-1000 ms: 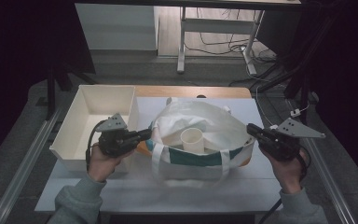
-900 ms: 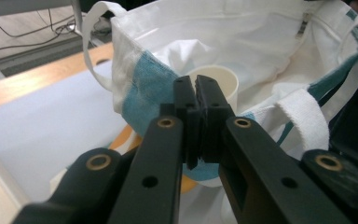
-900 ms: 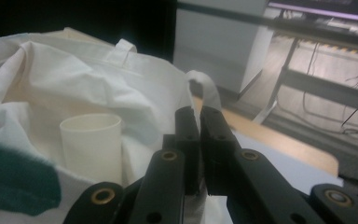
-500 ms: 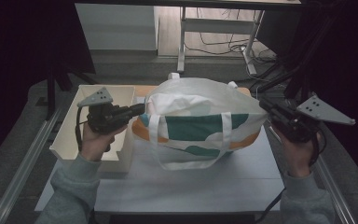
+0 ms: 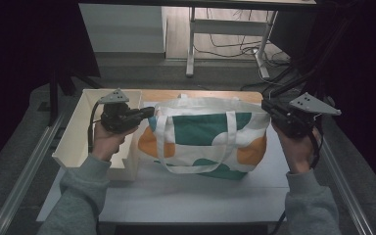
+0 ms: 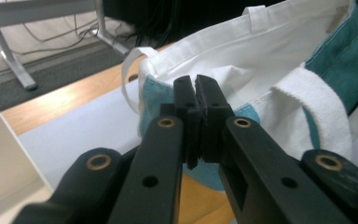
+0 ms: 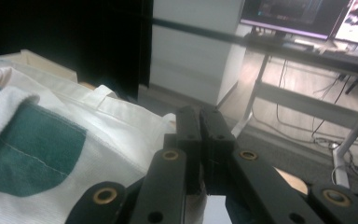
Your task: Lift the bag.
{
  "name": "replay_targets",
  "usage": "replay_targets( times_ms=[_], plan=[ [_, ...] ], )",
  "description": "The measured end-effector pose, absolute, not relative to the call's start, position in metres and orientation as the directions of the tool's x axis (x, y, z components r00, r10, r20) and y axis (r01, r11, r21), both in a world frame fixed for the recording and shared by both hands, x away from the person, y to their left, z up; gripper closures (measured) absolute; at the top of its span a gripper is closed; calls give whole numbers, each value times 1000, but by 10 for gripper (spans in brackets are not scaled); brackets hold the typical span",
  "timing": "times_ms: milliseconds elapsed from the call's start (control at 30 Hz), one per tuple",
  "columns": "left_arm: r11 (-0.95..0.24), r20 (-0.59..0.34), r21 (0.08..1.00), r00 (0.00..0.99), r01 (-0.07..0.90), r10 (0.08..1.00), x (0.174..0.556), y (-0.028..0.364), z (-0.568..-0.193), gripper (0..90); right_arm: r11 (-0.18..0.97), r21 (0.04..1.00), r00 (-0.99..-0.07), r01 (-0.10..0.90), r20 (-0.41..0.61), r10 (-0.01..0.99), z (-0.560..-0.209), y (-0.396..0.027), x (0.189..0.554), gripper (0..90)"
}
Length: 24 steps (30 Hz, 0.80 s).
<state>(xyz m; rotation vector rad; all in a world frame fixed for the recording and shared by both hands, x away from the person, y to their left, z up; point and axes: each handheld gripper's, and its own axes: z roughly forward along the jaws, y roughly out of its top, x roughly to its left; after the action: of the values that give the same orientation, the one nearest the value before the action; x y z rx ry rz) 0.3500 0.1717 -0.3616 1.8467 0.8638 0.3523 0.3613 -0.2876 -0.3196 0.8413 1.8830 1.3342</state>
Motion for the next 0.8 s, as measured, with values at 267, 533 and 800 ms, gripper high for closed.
replay_targets(
  times_ms=[267,533,800],
  plan=[
    [-284,-135,850,705,443,696,357,162,-374,875,321,924,-556,209,-157,816,-351,-286,374,866],
    [-321,-125,826,706,463,697,363,154,-382,866,325,907,-547,267,-136,826,-374,-293,384,867],
    [-304,-75,852,675,426,734,354,153,-380,419,332,913,-579,237,-142,803,-373,-284,380,563]
  ],
)
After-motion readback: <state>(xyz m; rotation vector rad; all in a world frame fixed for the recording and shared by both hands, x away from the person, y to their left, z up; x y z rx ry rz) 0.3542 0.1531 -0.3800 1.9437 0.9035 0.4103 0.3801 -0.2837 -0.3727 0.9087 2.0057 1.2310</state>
